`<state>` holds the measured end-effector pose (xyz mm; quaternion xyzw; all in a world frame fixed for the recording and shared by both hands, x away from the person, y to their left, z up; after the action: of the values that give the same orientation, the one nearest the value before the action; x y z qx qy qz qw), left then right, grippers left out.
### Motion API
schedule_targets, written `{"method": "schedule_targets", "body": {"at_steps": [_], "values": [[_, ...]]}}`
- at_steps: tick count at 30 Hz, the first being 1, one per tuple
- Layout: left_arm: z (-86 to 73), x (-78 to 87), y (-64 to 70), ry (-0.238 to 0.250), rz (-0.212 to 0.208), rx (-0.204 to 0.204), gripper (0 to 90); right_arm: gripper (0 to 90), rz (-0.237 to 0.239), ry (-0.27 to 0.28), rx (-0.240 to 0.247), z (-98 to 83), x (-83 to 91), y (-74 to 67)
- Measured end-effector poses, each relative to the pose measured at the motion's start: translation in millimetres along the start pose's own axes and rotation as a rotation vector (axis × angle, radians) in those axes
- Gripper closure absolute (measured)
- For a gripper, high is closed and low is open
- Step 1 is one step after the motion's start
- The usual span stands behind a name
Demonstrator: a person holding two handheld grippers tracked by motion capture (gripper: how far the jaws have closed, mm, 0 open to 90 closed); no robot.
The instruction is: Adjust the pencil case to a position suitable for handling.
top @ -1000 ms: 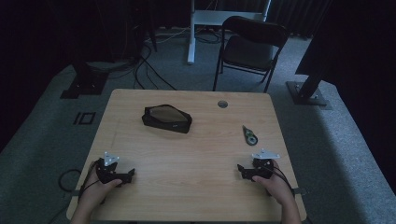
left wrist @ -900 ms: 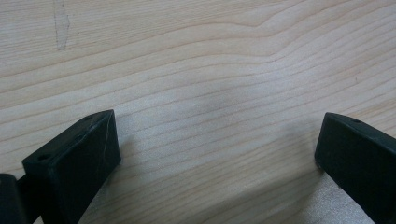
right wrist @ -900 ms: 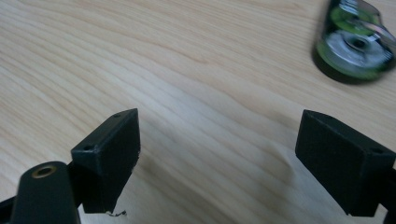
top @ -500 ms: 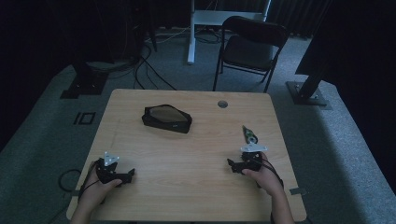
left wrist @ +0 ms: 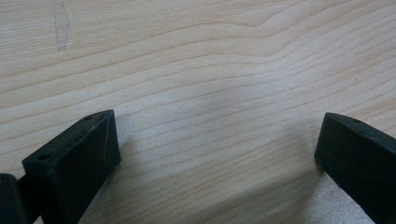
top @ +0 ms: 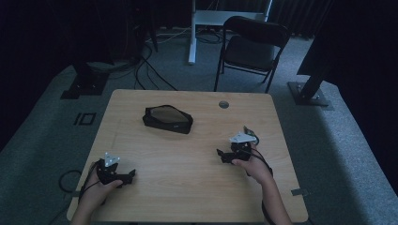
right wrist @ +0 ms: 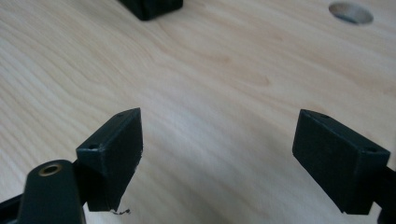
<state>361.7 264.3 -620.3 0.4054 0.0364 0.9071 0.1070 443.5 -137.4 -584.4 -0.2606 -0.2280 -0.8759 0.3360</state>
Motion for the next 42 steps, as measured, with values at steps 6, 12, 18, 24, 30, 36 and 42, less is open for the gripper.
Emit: {"method": "schedule_targets", "body": {"at_steps": [6, 12, 18, 24, 30, 36, 42], "values": [[0.0, 0.0, 0.0, 0.000, 0.000, 0.000, 0.2, 17.5, 0.025, 0.026, 0.023, 18.0, -7.5, -2.8], [0.0, 0.0, 0.0, 0.000, 0.000, 0.000, 0.2, 20.3, 0.048, 0.047, 0.035, 30.9, -15.4, -6.8], [0.0, 0.0, 0.0, 0.000, 0.000, 0.000, 0.2, 20.3, 0.052, 0.073, 0.042, 43.2, -21.0, -6.3], [0.0, 0.0, 0.0, 0.000, 0.000, 0.000, 0.2, 18.8, 0.055, 0.087, 0.061, 60.8, -29.5, -5.2], [0.0, 0.0, 0.0, 0.000, 0.000, 0.000, 0.2, 20.8, 0.064, 0.098, 0.115, 77.2, -38.7, -8.5], [0.0, 0.0, 0.0, 0.000, 0.000, 0.000, 0.2, 25.7, 0.055, 0.151, 0.122, 95.3, -47.0, -5.5], [0.0, 0.0, 0.0, 0.000, 0.000, 0.000, 0.2, 34.9, 0.093, 0.181, 0.148, 106.6, -54.5, -3.3]]}}
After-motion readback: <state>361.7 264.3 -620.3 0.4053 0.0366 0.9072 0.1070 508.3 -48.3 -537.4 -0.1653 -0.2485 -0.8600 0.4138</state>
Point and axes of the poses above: each handheld gripper's, and its own axes: x roughly backward along the jaws, z roughly out of its top, y roughly to its right, the point moved 10 cm from there along -x, roughly forward along the jaws, and after that the axes turned 14 degrees about x, right-handed, at the moved point
